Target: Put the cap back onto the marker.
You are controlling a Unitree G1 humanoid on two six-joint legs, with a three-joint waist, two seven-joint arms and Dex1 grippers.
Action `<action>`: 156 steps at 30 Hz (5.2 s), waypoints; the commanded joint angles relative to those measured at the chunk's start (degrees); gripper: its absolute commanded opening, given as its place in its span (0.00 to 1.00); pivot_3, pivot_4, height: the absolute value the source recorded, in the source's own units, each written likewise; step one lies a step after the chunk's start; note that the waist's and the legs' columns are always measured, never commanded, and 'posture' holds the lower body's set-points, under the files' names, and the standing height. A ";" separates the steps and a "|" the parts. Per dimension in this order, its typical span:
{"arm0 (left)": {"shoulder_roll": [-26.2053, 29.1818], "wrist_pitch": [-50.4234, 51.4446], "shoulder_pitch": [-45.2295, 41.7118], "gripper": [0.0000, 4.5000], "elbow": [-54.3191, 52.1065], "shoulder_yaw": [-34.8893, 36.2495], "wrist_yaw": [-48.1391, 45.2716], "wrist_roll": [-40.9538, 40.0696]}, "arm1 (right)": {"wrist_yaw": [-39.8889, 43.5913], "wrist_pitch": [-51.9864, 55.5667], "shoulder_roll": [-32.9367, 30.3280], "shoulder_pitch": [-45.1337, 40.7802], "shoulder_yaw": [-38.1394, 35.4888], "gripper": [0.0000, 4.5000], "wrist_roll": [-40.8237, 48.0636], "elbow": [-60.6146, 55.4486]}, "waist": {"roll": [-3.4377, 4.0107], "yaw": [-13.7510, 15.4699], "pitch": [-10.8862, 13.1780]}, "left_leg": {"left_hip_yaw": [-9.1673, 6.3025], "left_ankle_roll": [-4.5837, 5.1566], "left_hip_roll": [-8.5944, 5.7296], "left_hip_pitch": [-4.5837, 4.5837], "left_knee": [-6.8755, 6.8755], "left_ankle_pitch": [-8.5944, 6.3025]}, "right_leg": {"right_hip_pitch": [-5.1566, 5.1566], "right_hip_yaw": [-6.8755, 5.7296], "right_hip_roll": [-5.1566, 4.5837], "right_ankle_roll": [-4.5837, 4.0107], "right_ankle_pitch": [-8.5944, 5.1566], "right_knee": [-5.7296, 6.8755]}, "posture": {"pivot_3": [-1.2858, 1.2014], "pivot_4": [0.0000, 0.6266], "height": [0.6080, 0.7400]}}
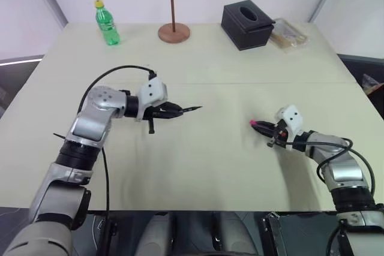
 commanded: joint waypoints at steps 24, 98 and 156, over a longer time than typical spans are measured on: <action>-8.28 -16.47 -14.33 0.12 23.60 -6.42 -15.96 2.32 | 1.63 4.19 -13.07 -2.02 10.63 0.00 -14.58 -37.03 | 0.01 0.03 0.02 | 0.04 0.00 -0.06 -0.07 0.03 0.00 | -0.04 -0.01 0.03 0.00 0.00 -0.04 | 0.52 0.24 1.00; -9.33 -15.39 -13.87 0.12 22.21 -5.92 -15.13 2.30 | 3.80 7.63 -9.54 -6.19 14.32 0.00 -16.58 -40.25 | 0.01 -0.02 0.02 | 0.02 0.00 -0.05 -0.07 0.03 0.00 | -0.06 -0.01 0.04 0.00 0.00 -0.03 | 0.52 0.24 1.00; -10.15 -13.29 -16.02 0.12 25.13 -6.28 -19.26 2.62 | 4.33 4.63 -5.87 -7.68 20.19 0.00 -24.42 -40.34 | 0.01 -0.05 0.02 | 0.02 0.01 -0.06 -0.07 0.03 0.00 | -0.07 -0.01 0.05 0.00 0.00 -0.02 | 0.52 0.24 1.00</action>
